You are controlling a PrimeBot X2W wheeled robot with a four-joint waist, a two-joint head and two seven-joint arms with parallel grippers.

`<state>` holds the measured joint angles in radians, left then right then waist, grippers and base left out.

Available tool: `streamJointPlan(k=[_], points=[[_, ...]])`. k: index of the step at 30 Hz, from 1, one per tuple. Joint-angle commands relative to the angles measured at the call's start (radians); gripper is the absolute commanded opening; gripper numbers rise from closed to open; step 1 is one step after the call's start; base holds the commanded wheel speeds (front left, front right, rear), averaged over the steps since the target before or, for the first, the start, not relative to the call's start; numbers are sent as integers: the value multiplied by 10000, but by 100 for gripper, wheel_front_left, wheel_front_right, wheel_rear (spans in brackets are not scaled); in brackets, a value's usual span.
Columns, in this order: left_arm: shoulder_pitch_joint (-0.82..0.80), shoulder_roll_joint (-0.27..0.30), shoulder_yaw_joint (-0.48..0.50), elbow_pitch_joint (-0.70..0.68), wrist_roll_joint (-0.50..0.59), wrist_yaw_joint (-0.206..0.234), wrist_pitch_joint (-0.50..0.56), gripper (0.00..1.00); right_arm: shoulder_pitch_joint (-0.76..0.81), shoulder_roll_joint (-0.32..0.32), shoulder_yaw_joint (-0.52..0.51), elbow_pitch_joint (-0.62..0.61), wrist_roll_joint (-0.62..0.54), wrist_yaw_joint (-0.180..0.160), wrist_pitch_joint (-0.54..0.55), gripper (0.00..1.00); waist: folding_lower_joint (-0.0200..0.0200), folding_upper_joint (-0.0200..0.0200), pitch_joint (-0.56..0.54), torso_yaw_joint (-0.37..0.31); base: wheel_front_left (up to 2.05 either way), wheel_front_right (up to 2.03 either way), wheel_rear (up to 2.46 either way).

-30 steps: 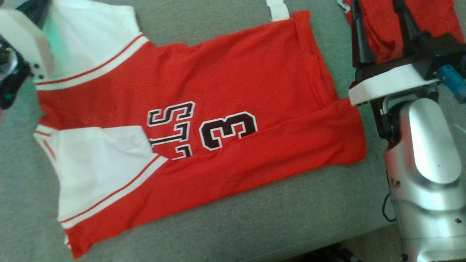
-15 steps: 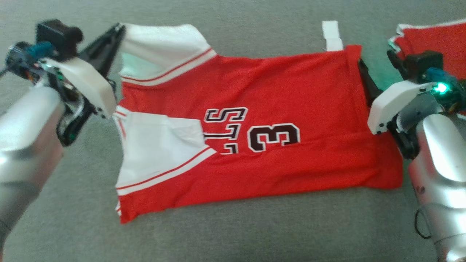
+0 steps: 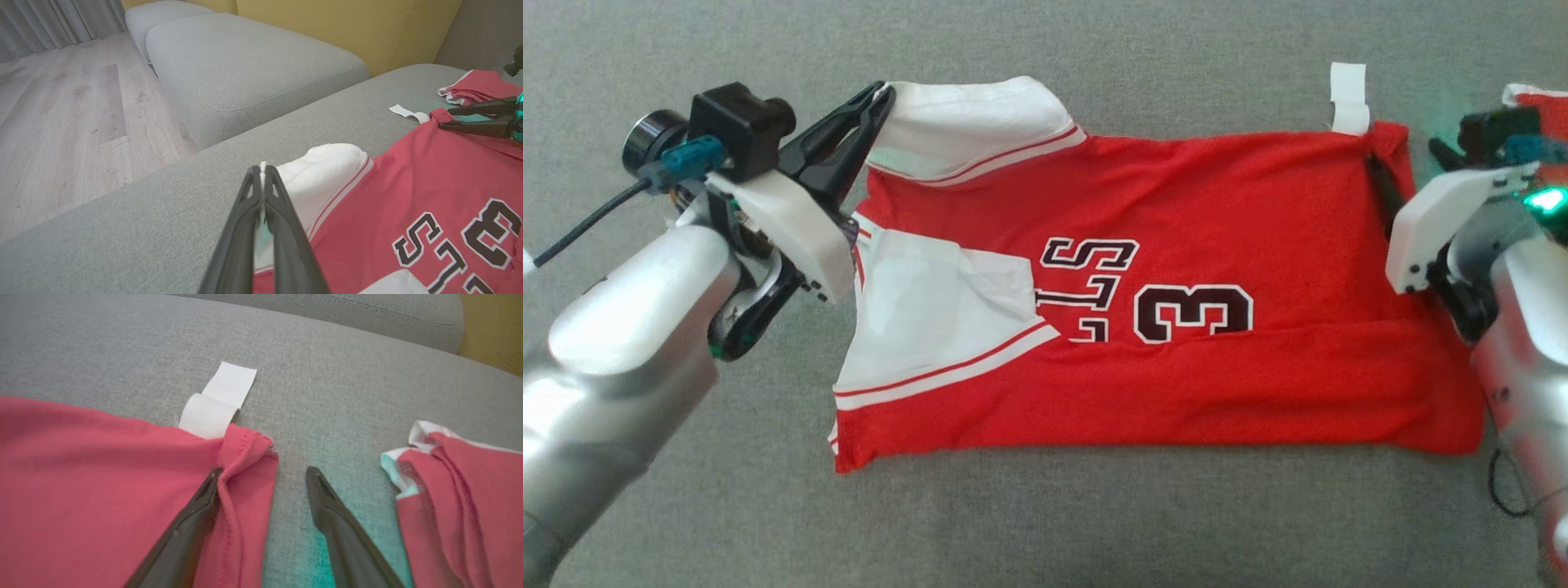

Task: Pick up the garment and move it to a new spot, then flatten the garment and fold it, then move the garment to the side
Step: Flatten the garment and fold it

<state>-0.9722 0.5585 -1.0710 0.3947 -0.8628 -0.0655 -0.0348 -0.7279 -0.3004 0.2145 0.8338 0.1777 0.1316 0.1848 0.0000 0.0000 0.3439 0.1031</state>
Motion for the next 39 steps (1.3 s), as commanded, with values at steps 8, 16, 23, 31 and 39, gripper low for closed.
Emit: streamJointPlan(k=[8,16,23,31,39], points=[[-367,652,417,-345,54,204,110,0,-928,-50,852,675,361,-9,-62,0,0,0,344,-53,0,0,0],[-598,814,724,136,93,429,-294,0,-1637,-305,1498,450,1160,-9,-561,0,0,0,277,-383,0,0,0],[-1287,929,1033,887,205,364,-641,0,-2275,-415,1969,-246,2476,-9,-1080,0,0,0,440,-772,0,0,0],[-2715,757,1302,2049,564,136,-1077,0,-3372,-351,2263,-507,3344,-9,-1489,0,0,0,1031,-1112,0,0,0],[-4040,123,1348,3536,987,-182,-1817,0,-4431,-343,2237,8,3272,-9,-2682,0,0,0,1389,-1190,0,0,0]])
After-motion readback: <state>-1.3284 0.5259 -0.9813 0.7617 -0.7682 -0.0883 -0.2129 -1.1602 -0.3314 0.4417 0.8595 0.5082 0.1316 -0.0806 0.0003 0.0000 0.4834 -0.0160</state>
